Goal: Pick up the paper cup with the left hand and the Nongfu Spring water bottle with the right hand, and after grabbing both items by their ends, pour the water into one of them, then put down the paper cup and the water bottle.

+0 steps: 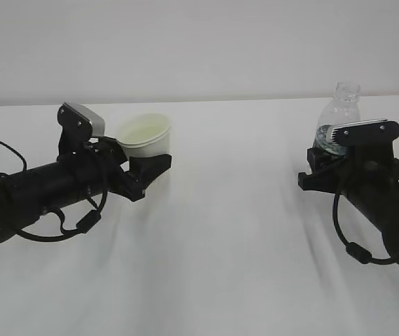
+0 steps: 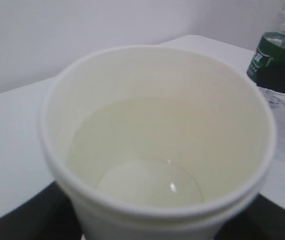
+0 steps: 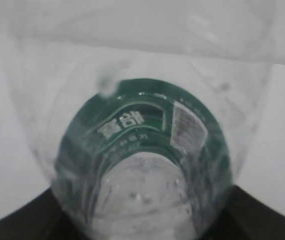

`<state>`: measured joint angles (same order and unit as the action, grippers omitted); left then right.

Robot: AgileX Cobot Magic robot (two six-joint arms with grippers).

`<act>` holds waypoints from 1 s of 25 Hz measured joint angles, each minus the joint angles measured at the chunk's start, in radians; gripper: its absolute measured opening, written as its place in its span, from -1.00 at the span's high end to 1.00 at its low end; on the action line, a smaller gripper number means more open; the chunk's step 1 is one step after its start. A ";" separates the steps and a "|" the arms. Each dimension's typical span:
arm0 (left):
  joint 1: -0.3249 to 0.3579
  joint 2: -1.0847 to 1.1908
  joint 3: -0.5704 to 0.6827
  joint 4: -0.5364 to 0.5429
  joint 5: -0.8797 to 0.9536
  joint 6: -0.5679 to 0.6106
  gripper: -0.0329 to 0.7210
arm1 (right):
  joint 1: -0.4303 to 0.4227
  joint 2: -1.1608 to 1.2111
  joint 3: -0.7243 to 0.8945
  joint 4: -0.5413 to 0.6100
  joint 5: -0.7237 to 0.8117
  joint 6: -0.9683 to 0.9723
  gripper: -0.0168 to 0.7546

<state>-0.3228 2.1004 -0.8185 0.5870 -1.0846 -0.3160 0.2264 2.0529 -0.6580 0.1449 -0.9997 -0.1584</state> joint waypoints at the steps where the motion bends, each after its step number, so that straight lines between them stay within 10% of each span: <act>1: 0.009 0.000 0.000 0.000 0.000 0.000 -0.37 | 0.000 0.000 0.000 0.000 0.000 0.000 -0.13; 25: 0.165 0.000 0.000 -0.116 0.028 0.080 -0.37 | 0.000 0.000 0.000 0.000 -0.002 0.000 -0.13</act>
<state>-0.1574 2.1004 -0.8185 0.4714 -1.0568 -0.2360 0.2264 2.0529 -0.6580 0.1449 -1.0016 -0.1584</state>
